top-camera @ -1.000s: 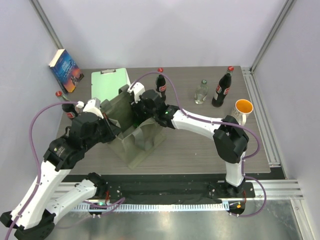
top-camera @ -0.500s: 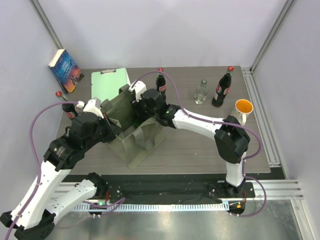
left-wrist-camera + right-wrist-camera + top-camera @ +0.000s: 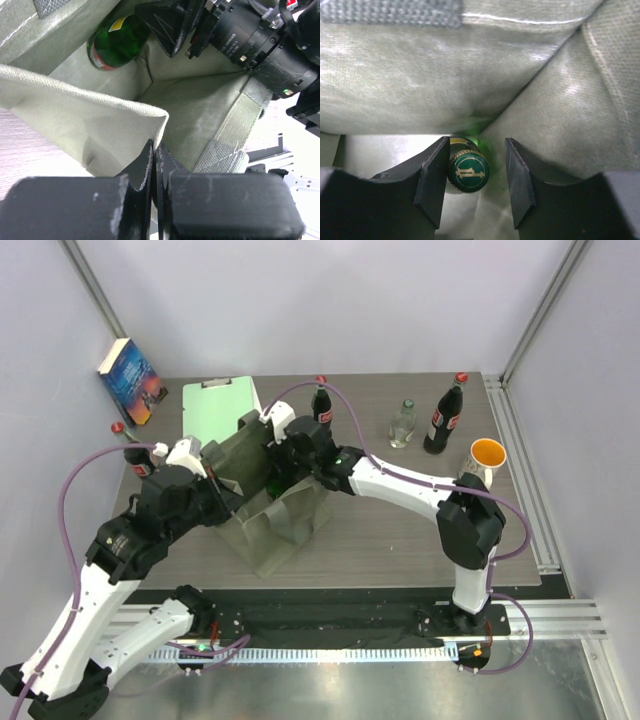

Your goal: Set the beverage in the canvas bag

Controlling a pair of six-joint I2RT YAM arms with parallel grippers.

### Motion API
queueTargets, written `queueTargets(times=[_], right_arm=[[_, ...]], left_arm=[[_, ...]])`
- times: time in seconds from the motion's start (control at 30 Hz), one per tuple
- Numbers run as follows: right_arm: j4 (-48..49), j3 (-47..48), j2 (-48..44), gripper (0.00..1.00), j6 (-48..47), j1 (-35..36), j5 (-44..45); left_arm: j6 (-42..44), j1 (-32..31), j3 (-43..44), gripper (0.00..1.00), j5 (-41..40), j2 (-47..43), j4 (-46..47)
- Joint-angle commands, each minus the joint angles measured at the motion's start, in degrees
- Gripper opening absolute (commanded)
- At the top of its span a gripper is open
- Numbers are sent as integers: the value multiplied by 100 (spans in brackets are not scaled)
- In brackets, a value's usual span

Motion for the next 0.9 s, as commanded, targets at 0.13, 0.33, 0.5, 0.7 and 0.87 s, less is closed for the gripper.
queueTargets(times=[0.13,0.33,0.5,0.7,0.87], right_arm=[[-443,556,-533,56,-5,-141,146],[-593,696,-586,58,4,-141,172],[-759,898,-726,62,74,-150,137],[-1040,1110,-964,64,206,-150,76],[-1445,1355,-1210,65,424,-150,128]], left_arm=[[-47,-21,-40,0,55,-88,-190],[-47,-21,-48,0,37,-115,-190],[-29,-21,-40,0,20,-132,-225],[-38,-21,-101,0,28,-150,-199],[-21,-21,-101,0,-7,-176,-199]])
